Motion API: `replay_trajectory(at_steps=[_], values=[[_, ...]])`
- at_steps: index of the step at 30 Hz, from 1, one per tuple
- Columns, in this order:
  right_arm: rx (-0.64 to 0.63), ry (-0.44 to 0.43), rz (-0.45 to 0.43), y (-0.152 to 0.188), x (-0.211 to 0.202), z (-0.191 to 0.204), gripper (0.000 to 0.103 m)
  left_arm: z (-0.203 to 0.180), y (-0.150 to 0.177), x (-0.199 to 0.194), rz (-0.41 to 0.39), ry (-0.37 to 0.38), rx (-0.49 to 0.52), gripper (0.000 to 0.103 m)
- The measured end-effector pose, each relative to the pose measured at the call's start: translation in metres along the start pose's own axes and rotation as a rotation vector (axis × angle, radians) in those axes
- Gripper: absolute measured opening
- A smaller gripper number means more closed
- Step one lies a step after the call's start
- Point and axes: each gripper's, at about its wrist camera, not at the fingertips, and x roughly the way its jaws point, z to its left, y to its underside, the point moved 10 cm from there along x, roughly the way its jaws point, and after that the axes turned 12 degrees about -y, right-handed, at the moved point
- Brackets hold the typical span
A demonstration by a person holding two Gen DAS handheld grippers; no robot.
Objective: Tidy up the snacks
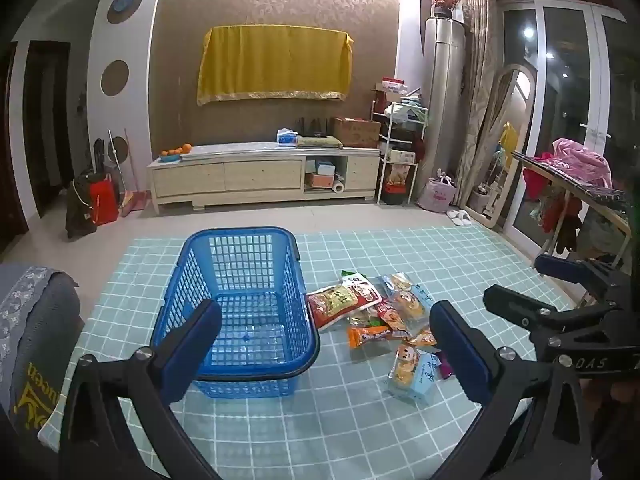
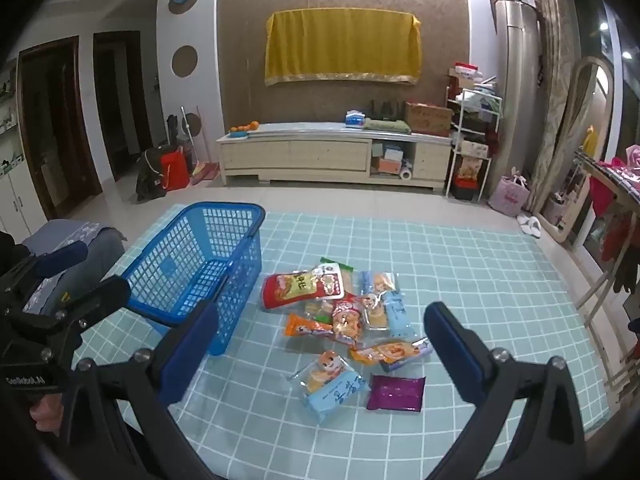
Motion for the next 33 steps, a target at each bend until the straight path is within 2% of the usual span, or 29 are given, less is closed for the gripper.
replay_trajectory(at_steps=[6, 9, 10, 13, 17, 33], values=[[0.006, 0.004, 0.004, 0.001, 0.005, 0.003, 0.103, 0.0, 0.0, 0.006, 0.011, -0.012, 0.0, 0.103], [0.01, 0.006, 0.0, 0.003, 0.01, 0.005, 0.103, 0.004, 0.003, 0.002, 0.006, 0.007, 0.001, 0.103], [-0.004, -0.015, 0.037, 0.004, 0.019, 0.012, 0.103, 0.004, 0.003, 0.002, 0.007, 0.005, 0.001, 0.103], [0.006, -0.031, 0.042, 0.008, 0.022, 0.01, 0.103, 0.003, 0.001, 0.0, 0.016, -0.004, 0.005, 0.103], [0.01, -0.042, 0.04, 0.01, 0.02, 0.013, 0.103, 0.006, 0.002, -0.001, 0.023, 0.012, -0.007, 0.103], [0.009, -0.057, 0.042, 0.01, 0.019, 0.018, 0.103, 0.007, 0.011, 0.005, 0.044, -0.017, 0.006, 0.103]])
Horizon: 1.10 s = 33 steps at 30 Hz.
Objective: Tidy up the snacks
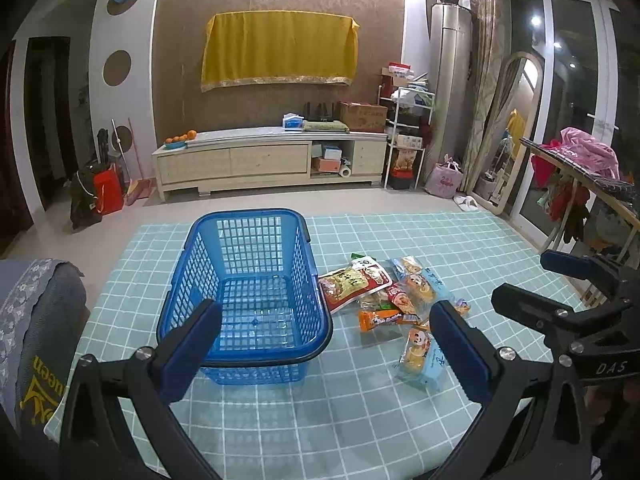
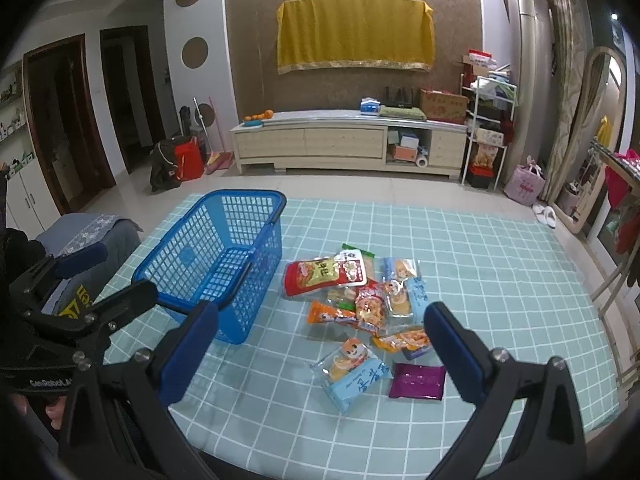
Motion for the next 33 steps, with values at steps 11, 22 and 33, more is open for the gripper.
replay_trajectory(at_steps=[11, 22, 33], values=[[-0.002, -0.003, 0.007, 0.0017, -0.0001, 0.0028, 0.103, 0.0008, -0.0005, -0.0017, 0.006, -0.005, 0.008, 0.103], [-0.009, -0.006, 0.012, 0.0031, -0.0006, 0.0058, 0.103, 0.0029, 0.0001, -0.0016, 0.008, -0.007, 0.009, 0.103], [-0.01, -0.011, 0.015, 0.0024, -0.0007, 0.0076, 0.103, 0.004, 0.0019, -0.0021, 0.008, -0.009, 0.009, 0.103]])
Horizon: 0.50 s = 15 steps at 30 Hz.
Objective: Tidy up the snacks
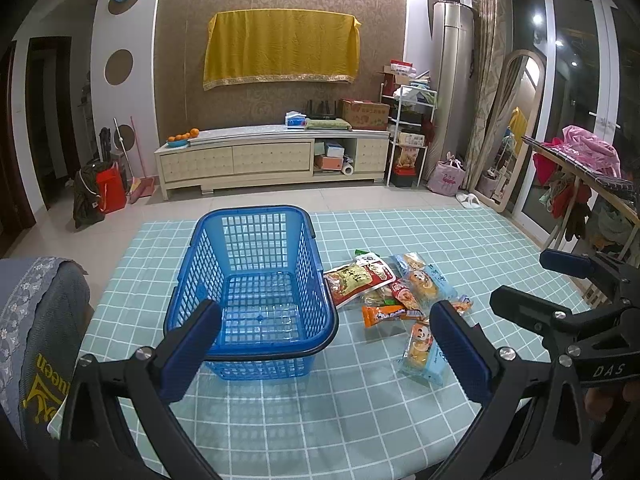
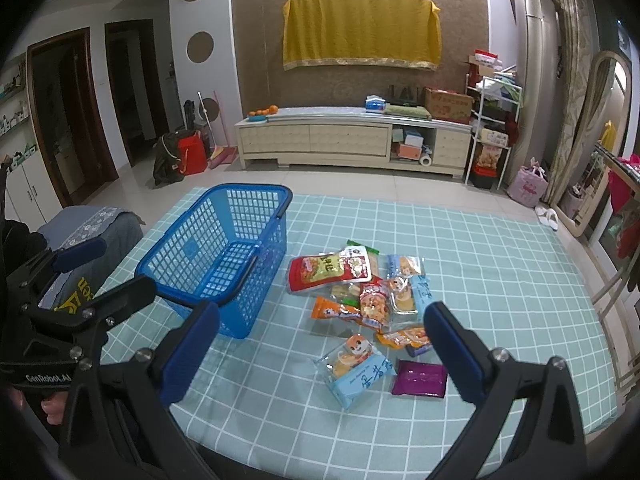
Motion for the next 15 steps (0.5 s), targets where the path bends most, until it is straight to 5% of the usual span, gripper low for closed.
replay_trajectory(at_steps=[15], values=[[-0.001, 0.001, 0.006, -0.001, -0.0001, 0.0013, 0.103, -0.0003, 0.0016, -0.0025, 0.005, 0.0, -0.004, 0.103]])
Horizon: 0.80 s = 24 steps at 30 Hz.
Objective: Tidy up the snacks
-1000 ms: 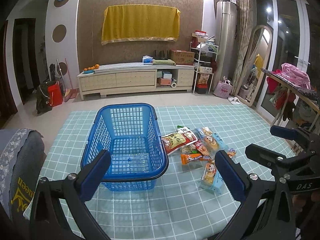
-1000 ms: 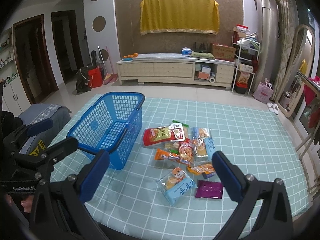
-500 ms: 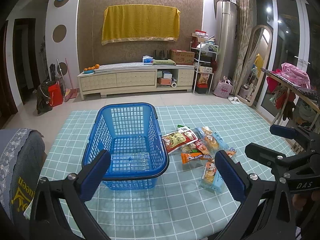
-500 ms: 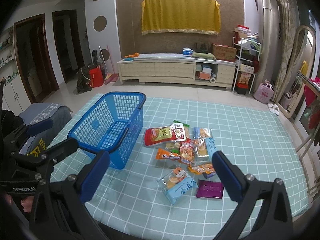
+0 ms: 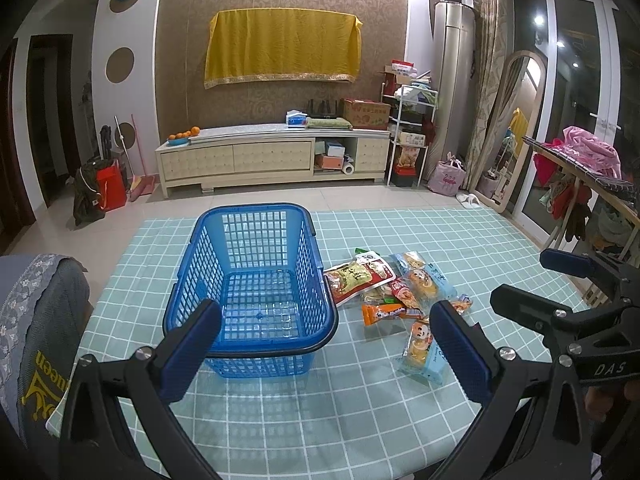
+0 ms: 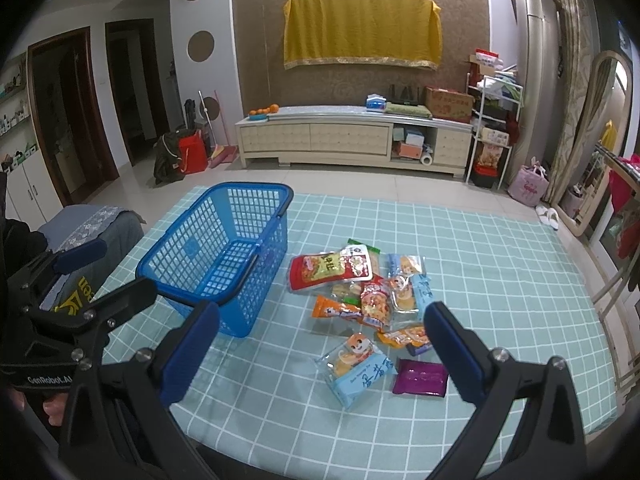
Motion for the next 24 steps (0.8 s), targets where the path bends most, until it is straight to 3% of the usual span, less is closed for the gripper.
replay_trajectory(at_steps=[12, 24], values=[[0.0, -0.001, -0.01, -0.002, -0.001, -0.002, 0.103, -0.002, 0.0, -0.001, -0.001, 0.009, 0.002, 0.103], [-0.027, 0.003, 0.013, -0.013, 0.006, -0.024, 0.103, -0.024, -0.014, 0.02, 0.005, 0.032, 0.075, 0.103]])
